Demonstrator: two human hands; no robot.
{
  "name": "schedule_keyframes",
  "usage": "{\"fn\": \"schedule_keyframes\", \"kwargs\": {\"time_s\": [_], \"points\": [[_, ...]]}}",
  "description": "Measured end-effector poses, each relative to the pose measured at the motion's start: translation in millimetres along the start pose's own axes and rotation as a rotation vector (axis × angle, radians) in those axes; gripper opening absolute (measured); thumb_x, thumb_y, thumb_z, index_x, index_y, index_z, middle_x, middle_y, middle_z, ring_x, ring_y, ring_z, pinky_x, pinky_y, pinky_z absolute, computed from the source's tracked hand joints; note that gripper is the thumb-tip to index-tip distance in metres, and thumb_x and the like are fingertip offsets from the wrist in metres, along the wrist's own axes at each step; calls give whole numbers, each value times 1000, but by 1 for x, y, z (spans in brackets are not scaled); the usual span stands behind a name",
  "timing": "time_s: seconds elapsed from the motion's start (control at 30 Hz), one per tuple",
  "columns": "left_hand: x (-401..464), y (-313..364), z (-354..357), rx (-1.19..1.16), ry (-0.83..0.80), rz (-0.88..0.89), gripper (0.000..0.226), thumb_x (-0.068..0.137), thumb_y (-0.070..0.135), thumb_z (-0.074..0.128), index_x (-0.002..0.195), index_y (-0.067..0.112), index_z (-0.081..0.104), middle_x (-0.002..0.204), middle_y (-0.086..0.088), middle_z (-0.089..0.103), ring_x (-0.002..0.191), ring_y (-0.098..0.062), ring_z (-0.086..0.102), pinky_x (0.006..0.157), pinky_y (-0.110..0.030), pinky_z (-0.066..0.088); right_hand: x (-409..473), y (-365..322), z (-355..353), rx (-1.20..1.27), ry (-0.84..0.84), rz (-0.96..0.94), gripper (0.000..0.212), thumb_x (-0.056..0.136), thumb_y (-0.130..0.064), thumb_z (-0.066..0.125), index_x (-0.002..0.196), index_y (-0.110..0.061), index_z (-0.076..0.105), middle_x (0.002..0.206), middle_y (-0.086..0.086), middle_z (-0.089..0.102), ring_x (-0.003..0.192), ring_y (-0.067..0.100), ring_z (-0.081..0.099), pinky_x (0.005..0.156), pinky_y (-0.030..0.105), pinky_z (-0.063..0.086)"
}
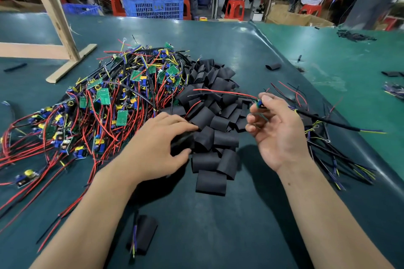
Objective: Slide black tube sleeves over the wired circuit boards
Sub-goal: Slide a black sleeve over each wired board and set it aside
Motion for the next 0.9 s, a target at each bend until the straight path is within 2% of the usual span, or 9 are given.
{"fn": "schedule_keyframes", "kwargs": {"time_s": [0.1,0.23,0.3,0.4,0.47,0.73,0.9], "points": [[-1,-5,-1,28,-29,-31,50,78,26,79,126,17,65,119,6,64,113,-20,53,100,-42,43,-1,-1,0,-7,-14,-1,5,94,-12,54,91,-14,58,66,3,61,53,17,55,46,23,43],[2,-4,0,-18,10,-49,47,79,23,81,123,18,66,117,5,66,112,-19,54,101,-37,41,-2,-1,0,-9,-32,-1,7,93,-11,53,91,-14,58,66,3,60,54,17,56,46,24,43],[1,-6,-2,-85,71,-69,44,78,19,81,120,19,67,114,7,67,111,-14,58,101,-34,44,-2,-2,0,-1,-33,-7,8,94,-11,52,90,-14,59,66,4,59,54,17,55,47,24,43],[0,-7,-10,-275,222,-123,41,76,15,83,112,25,65,107,18,68,103,3,61,97,-18,46,-1,-4,-1,30,-37,-14,12,94,-9,50,89,-13,61,64,3,58,55,18,55,48,24,45],[-1,-8,-14,-371,295,-145,41,76,13,83,109,26,63,104,19,68,102,4,62,94,-12,45,-1,-5,-1,41,-53,-19,13,94,-9,50,90,-12,62,65,3,57,57,17,55,50,24,46],[0,-9,-20,-589,512,-56,45,75,2,82,111,14,58,106,6,72,104,-14,68,95,-30,51,-2,-6,0,-2,-108,-15,14,94,-9,47,91,-13,61,64,4,57,57,17,55,52,24,47],[2,-11,-19,-681,548,-47,45,75,2,80,112,11,56,106,-1,72,103,-18,68,94,-27,50,-3,-4,2,12,-144,-17,15,93,-9,48,89,-13,61,64,5,57,56,18,55,52,24,46]]}}
Point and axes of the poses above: each hand's wrist, its own x-axis towards the middle knuckle, its own z-axis out of the palm, y = z × x, the point moved 3 cm from there along x, towards the middle knuckle
